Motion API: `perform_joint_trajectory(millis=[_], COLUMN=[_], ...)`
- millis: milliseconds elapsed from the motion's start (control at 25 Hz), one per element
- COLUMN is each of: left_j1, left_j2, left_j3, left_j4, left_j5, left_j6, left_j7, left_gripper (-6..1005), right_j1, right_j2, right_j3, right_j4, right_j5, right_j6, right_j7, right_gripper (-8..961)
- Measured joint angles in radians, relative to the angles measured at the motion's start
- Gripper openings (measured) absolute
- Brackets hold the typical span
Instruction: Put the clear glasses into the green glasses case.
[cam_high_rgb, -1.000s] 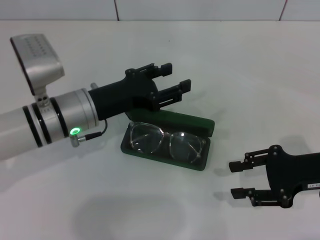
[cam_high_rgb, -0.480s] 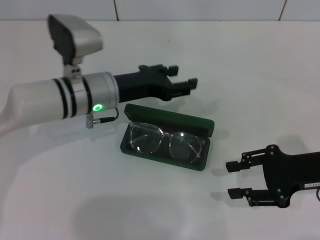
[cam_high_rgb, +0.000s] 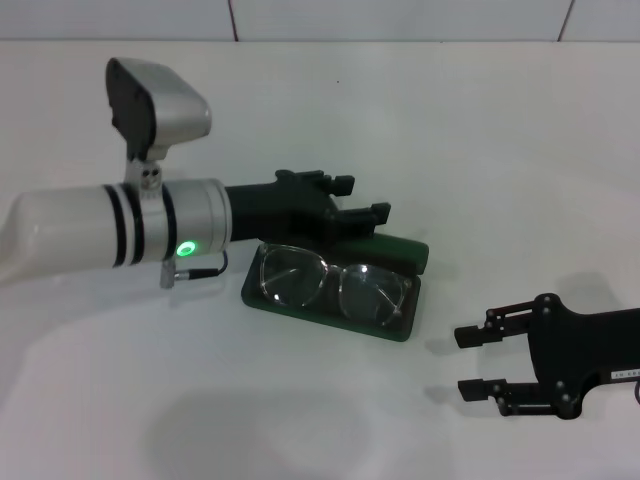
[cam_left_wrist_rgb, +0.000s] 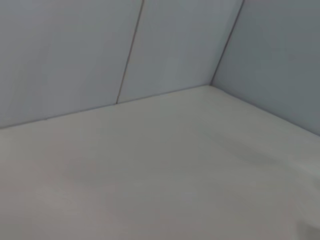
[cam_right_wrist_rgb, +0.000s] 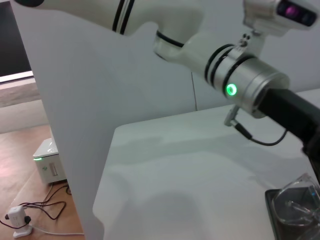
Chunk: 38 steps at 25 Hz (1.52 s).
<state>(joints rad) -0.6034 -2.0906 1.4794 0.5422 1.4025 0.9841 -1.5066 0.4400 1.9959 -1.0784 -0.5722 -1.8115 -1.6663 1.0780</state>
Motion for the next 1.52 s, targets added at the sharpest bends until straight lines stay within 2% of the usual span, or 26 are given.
perform_joint_trajectory(millis=[440,680,1040,1200,1360,1480,1520], left_j1=[0.126,0.154,0.157,0.168,0.184,0.194,0.2], left_j2=[-0.006,-0.006,-0.006,-0.001,0.004,0.02,0.034], left_j3=[0.007,0.007,0.004,-0.005,-0.072,-0.145,-0.167], left_j4=[-0.001,-0.029,-0.113,-0.108,-0.102,-0.065,-0.035], left_j5=[-0.069,-0.118,-0.222,-0.316,-0.446,-0.464,-0.463], left_j6=[0.041,0.047,0.094,0.196,0.431,0.62,0.689], left_j7=[0.162,0.232,0.366,0.43,0.554,0.599,0.594], left_gripper=[696,696,696,697,697,697,697], right_j1=[0.022,0.036,0.042,0.043,0.034,0.008,0.003], right_j2=[-0.007,-0.005,-0.002,-0.003,0.001,0.003,0.003], right_j3=[0.0,0.0,-0.002,0.0,0.01,0.112,0.163], right_j4=[-0.01,-0.011,-0.011,-0.014,-0.056,-0.157,-0.177], right_j5=[0.002,-0.001,-0.002,0.004,0.015,0.057,0.083], right_j6=[-0.002,0.002,0.002,-0.006,-0.047,-0.173,-0.218], right_j7=[0.042,0.06,0.084,0.085,0.082,0.077,0.077], right_gripper=[511,511,512,513,513,513,513])
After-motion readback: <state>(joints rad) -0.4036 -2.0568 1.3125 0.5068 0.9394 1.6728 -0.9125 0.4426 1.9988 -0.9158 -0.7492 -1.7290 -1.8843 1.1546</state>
